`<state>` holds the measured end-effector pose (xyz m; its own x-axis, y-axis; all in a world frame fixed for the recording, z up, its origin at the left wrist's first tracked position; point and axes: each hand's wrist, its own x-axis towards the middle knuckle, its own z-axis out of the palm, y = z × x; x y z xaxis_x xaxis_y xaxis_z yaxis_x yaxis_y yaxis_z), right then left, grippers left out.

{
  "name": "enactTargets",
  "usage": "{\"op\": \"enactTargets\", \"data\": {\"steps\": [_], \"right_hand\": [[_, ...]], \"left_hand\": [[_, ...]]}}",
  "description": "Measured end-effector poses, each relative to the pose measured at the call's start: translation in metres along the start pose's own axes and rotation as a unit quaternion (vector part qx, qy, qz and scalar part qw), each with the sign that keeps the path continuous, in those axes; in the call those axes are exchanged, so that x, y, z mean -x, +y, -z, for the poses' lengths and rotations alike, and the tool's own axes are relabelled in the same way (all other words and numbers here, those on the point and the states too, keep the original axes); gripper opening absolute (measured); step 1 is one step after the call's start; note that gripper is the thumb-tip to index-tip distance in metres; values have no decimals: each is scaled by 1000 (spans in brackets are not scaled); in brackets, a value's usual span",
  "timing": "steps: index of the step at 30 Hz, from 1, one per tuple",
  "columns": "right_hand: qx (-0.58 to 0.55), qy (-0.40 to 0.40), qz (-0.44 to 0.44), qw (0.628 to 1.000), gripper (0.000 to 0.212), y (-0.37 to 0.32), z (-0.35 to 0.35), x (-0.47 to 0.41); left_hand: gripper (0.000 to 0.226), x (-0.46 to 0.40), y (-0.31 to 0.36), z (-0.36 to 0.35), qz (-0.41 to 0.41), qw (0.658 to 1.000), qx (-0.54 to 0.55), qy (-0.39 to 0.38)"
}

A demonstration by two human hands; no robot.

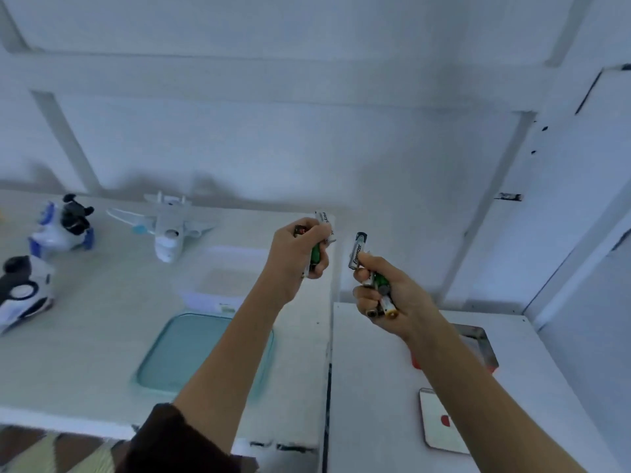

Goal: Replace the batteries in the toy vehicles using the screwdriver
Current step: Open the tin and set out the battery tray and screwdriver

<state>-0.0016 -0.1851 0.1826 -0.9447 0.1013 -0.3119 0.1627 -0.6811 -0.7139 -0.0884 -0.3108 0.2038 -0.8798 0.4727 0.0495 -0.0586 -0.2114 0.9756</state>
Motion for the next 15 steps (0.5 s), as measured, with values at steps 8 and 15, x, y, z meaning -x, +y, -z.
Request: {"op": "enactTargets", "data": {"steps": [8, 15], "right_hand": [[59, 47, -28, 997, 19, 65, -72, 6], [194, 138, -133, 962, 17, 100, -99, -2]], "left_hand": [[25, 41, 30, 106, 2, 996, -76, -41], [15, 59, 19, 176, 52, 941, -314, -115]]}}
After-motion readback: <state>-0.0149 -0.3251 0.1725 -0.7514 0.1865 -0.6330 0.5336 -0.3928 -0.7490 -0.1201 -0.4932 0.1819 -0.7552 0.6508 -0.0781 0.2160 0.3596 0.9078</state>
